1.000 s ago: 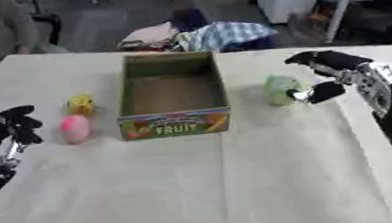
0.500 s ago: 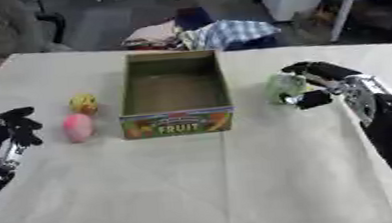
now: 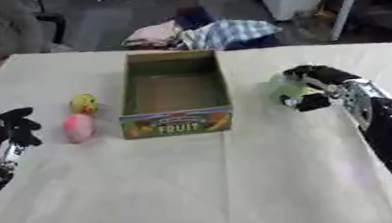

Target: Pick up objects on the table and place them in the box.

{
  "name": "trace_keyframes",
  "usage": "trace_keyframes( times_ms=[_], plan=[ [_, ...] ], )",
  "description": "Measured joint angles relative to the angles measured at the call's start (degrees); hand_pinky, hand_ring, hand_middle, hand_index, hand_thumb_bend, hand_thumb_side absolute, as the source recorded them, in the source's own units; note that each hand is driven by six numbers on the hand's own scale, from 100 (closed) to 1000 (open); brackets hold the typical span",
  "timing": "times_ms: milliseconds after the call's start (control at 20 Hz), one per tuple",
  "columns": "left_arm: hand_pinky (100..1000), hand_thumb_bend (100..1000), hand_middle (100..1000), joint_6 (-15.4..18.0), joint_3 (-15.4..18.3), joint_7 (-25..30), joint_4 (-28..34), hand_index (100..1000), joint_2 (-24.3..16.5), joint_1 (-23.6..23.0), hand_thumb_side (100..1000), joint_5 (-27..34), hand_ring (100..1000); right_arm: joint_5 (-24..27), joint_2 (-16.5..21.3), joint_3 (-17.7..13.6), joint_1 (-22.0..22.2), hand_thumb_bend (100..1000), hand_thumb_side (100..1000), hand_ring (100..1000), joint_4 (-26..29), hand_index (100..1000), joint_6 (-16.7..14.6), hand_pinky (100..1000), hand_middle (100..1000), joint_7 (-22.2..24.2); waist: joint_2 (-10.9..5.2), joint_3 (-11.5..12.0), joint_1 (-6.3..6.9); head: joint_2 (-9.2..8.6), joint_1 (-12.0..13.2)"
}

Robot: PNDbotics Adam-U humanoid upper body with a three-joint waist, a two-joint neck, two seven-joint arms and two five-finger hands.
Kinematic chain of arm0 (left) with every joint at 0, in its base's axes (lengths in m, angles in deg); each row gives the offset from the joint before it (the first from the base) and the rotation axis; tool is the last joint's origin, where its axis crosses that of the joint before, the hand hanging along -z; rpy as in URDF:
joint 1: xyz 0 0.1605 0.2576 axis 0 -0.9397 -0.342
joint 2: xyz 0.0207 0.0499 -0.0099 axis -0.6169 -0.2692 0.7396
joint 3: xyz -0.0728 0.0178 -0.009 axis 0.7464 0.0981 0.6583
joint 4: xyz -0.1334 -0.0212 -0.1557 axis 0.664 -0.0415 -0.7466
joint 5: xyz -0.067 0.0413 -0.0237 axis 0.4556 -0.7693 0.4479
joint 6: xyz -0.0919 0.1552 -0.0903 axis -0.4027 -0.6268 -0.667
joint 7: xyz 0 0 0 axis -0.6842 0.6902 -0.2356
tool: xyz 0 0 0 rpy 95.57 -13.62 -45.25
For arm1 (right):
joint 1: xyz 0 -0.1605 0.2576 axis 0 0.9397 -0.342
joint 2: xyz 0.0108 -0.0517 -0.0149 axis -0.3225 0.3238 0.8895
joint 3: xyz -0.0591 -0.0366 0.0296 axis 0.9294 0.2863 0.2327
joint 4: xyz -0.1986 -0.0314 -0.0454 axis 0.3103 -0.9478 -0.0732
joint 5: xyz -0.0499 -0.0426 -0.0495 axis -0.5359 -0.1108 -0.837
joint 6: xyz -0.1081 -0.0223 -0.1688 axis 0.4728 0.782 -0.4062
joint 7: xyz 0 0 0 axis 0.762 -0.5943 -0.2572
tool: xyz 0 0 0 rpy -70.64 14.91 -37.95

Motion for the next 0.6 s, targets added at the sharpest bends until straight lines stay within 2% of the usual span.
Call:
trace_keyframes(
  times_ms=[50,200,400,450,600],
  plan=[
    [1000,218,620,0.0,0.0,0.0,0.0,850,0.0,0.0,770,0.0,556,-0.4,0.0,0.0,0.1,282,580,826,0.0,979,0.5,734,794,-0.5,0.0,0.0,0.0,0.0,0.0],
    [1000,217,620,0.0,0.0,0.0,0.0,850,0.0,0.0,772,0.0,556,-2.1,0.0,0.0,0.1,316,472,783,0.0,913,2.0,705,702,-2.1,0.0,0.0,-0.01,0.0,0.0],
    [1000,216,620,0.0,0.0,0.1,0.0,850,0.0,0.0,773,0.0,556,-4.1,0.0,-0.1,0.1,382,318,725,0.0,778,3.7,659,543,-4.9,-0.01,0.1,-0.02,0.0,0.0],
    [1000,215,619,0.0,0.0,0.1,0.0,850,0.0,0.0,774,0.0,556,-4.5,0.0,-0.1,0.1,393,248,695,0.1,724,4.0,640,494,-5.6,-0.01,0.1,-0.02,0.0,0.0],
    [1000,213,619,0.0,0.0,0.1,0.0,850,0.0,0.0,774,0.0,556,-5.6,0.0,-0.2,0.2,394,112,628,0.3,580,5.0,598,384,-7.9,-0.01,0.1,-0.02,0.0,0.0]
  ],
)
